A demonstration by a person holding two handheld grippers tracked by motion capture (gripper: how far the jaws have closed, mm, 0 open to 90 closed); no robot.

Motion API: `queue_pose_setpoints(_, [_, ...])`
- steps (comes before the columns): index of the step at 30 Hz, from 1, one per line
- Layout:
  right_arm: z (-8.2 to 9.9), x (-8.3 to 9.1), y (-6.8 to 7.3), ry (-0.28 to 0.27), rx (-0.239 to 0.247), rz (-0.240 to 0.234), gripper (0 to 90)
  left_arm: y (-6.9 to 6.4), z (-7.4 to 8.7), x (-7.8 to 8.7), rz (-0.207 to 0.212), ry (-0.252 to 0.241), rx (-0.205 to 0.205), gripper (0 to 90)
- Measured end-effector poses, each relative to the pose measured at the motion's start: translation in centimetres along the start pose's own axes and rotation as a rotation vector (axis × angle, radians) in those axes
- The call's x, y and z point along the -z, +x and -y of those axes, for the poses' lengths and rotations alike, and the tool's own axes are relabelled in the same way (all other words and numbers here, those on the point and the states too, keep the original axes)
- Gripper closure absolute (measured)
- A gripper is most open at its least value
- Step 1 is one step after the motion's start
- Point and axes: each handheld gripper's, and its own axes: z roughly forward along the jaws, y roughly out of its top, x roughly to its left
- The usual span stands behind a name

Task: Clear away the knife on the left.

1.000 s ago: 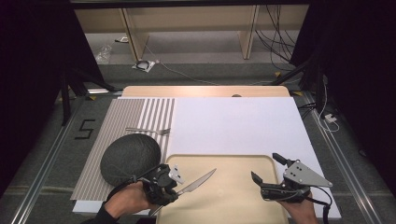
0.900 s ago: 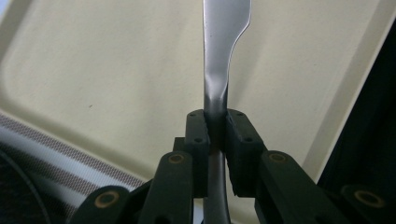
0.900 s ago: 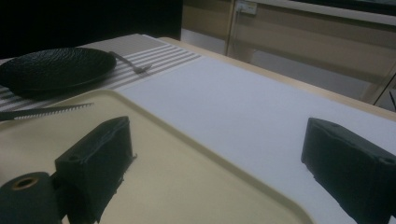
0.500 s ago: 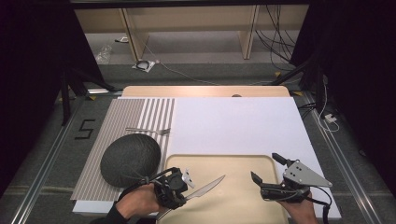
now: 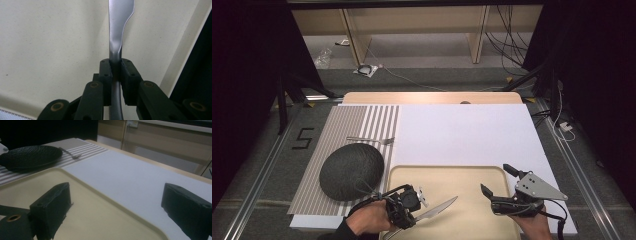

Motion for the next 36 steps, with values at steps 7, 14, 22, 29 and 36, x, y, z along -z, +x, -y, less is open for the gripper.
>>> queue_pose_setpoints(7, [0.0, 0.0, 0.0, 0.004, 0.002, 0.0, 9.9, 0.1, 0.1, -0.9, 0.008, 0.031, 0.004, 79.5])
queue_pose_setpoints(14, [0.0, 0.0, 0.0, 0.003, 0.003, -0.001, 9.9, 0.2, 0.1, -1.4, 0.019, 0.043, 0.006, 79.4])
queue_pose_setpoints(22, [0.0, 0.1, 0.1, -0.002, 0.005, 0.0, 9.9, 0.1, 0.2, -1.7, 0.014, 0.041, 0.0, 77.2])
queue_pose_setpoints(29, [0.0, 0.1, 0.1, 0.003, 0.005, 0.001, 10.0, -0.3, 0.0, 0.1, -0.009, -0.082, -0.009, 65.4])
queue_pose_setpoints(36, [0.0, 0.1, 0.1, -0.002, 0.008, 0.0, 10.0, -0.7, -0.1, -0.1, -0.015, -0.12, -0.039, 77.0])
